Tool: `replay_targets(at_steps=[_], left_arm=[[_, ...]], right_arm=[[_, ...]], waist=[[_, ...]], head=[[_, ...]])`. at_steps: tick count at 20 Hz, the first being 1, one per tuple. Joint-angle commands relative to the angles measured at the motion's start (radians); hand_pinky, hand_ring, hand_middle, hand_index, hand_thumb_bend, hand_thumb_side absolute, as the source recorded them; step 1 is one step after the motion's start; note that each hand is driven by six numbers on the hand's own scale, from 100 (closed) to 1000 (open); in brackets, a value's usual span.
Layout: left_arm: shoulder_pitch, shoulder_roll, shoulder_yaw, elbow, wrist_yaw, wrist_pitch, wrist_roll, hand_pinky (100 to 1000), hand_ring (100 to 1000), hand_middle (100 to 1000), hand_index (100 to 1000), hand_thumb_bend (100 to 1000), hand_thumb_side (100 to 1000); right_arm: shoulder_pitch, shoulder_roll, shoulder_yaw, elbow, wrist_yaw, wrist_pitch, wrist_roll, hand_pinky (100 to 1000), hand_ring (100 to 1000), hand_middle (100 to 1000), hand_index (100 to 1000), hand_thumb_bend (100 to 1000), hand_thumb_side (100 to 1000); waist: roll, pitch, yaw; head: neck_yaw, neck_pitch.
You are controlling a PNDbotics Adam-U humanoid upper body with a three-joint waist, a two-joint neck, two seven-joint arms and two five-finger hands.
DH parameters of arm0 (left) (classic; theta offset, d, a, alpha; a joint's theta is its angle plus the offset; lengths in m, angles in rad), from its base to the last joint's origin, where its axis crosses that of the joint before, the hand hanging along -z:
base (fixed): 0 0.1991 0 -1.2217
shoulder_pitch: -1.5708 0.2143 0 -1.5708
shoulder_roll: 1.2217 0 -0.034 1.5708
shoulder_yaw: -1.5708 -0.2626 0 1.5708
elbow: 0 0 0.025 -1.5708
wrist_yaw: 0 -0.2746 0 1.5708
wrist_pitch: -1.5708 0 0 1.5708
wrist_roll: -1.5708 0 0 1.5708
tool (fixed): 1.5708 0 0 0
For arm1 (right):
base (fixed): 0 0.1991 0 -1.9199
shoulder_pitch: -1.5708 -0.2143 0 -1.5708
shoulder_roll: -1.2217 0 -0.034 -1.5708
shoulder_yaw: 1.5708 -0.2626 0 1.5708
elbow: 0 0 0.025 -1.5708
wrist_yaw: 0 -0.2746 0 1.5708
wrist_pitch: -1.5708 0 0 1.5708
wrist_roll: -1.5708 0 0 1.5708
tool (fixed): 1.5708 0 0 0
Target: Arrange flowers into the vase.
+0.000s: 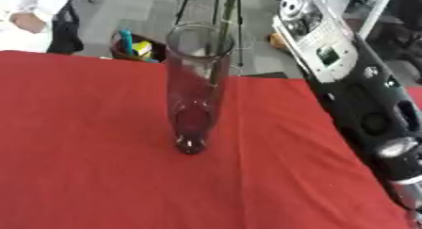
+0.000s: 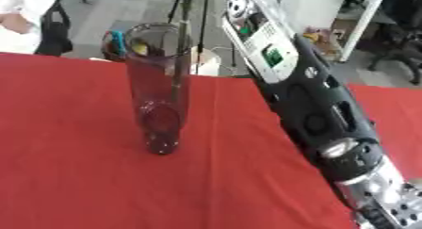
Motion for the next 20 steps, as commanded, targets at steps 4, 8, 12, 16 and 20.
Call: replay_targets(at_steps=[4,8,12,16,20], left_arm=[[-0.006,0.008,0.014,-0.018,-0.002,-0.001,0.003,748,880,834,881,100,1000],[-0.005,0.008,0.014,-0.018,-0.002,-0.001,0.003,747,880,834,881,100,1000],[-0.006,0.007,0.014,-0.018,-0.002,-0.001,0.002,748,880,834,880,100,1000],[-0.006,0.007,0.014,-0.018,-0.002,-0.002,0.002,747,880,834,880,100,1000],[-0.008,0.006,0.012,-0.018,-0.002,-0.002,0.001,747,880,835,879,100,1000]], right_arm=[[-0.001,-0.043,0.010,-0.046,-0.011,0.008,-0.030,670,769,536,463,100,1000],[0.012,-0.049,0.016,-0.059,-0.019,0.017,-0.049,667,767,530,468,100,1000],[0.024,-0.053,0.032,-0.062,-0.022,0.020,-0.059,667,767,531,473,100,1000],[0.025,-0.051,0.044,-0.053,-0.014,0.021,-0.048,669,770,536,473,100,1000],[0.021,-0.047,0.051,-0.042,0.001,0.021,-0.023,670,772,538,475,100,1000]], waist=[[0.011,-0.029,-0.002],[0.012,-0.029,-0.004],[0.013,-0.028,-0.004],[0.014,-0.027,-0.003],[0.013,-0.025,-0.001]], head=[[0.005,-0.015],[0.006,-0.015],[0.006,-0.016],[0.005,-0.015],[0.004,-0.015]])
